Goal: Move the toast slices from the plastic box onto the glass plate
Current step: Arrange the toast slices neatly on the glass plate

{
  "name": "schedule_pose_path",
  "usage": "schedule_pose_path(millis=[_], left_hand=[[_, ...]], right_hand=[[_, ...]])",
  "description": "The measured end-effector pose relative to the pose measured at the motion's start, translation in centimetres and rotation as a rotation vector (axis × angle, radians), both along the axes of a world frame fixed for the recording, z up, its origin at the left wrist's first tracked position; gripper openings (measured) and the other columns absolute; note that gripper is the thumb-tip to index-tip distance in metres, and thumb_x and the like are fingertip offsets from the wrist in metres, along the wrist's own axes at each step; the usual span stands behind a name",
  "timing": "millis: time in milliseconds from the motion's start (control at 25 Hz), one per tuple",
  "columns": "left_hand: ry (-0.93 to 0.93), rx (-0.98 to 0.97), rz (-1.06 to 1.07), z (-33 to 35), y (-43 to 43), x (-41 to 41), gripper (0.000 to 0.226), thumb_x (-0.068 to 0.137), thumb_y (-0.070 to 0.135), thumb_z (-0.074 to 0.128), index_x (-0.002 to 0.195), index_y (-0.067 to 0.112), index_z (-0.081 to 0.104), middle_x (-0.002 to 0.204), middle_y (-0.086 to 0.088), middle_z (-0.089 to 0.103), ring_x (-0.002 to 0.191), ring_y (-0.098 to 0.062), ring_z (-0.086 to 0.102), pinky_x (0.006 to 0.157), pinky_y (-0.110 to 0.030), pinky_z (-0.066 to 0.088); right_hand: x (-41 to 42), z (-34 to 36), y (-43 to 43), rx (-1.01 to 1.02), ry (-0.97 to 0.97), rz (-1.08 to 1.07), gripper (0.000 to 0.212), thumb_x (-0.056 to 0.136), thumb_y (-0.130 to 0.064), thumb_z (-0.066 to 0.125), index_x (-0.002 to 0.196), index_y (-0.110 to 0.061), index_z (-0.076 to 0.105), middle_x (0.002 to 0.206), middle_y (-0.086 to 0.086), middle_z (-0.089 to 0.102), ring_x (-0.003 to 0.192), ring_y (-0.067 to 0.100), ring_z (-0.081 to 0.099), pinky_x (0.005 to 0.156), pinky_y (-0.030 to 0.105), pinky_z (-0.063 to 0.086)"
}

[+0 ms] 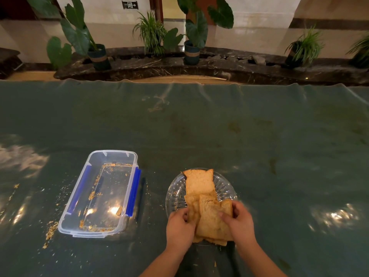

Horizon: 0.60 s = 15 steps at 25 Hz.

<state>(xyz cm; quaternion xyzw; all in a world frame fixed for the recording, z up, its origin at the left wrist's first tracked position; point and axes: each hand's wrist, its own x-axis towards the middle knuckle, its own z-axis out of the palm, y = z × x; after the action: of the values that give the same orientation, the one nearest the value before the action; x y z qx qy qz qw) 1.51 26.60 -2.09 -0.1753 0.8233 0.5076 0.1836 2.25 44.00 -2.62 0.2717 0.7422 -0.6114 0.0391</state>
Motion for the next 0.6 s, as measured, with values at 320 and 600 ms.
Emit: schedule_pose_path(millis=[320,600], left_hand=[[-0.102,0.269,0.154,0.3,-0.4,-0.5,0.024,0.092,0.024,0.059,0.111,0.025,0.074,0.100,0.007,0.073,0.093,-0.010,0.067,0.082,-0.029,0.055],[-0.150,0.566,0.229,0.7,-2.3,-2.0,0.020,0.094,0.018,0.062,0.080,0.013,0.075,0.084,-0.006,0.075,0.079,-0.018,0.071,0.072,-0.033,0.056]], right_hand=[[-0.7,1.9,0.0,-0.429,0.036,0.071,0.035,0.078,0.009,0.071,0.108,-0.007,0.065,0.101,0.018,0.076,0.096,0.036,0.073,0.080,0.052,0.059],[-2.8,2.8,0.4,-0.122,0.026,0.133,0.012,0.086,-0.004,0.068,0.096,-0.010,0.072,0.093,0.010,0.078,0.089,0.027,0.075,0.082,0.054,0.060]])
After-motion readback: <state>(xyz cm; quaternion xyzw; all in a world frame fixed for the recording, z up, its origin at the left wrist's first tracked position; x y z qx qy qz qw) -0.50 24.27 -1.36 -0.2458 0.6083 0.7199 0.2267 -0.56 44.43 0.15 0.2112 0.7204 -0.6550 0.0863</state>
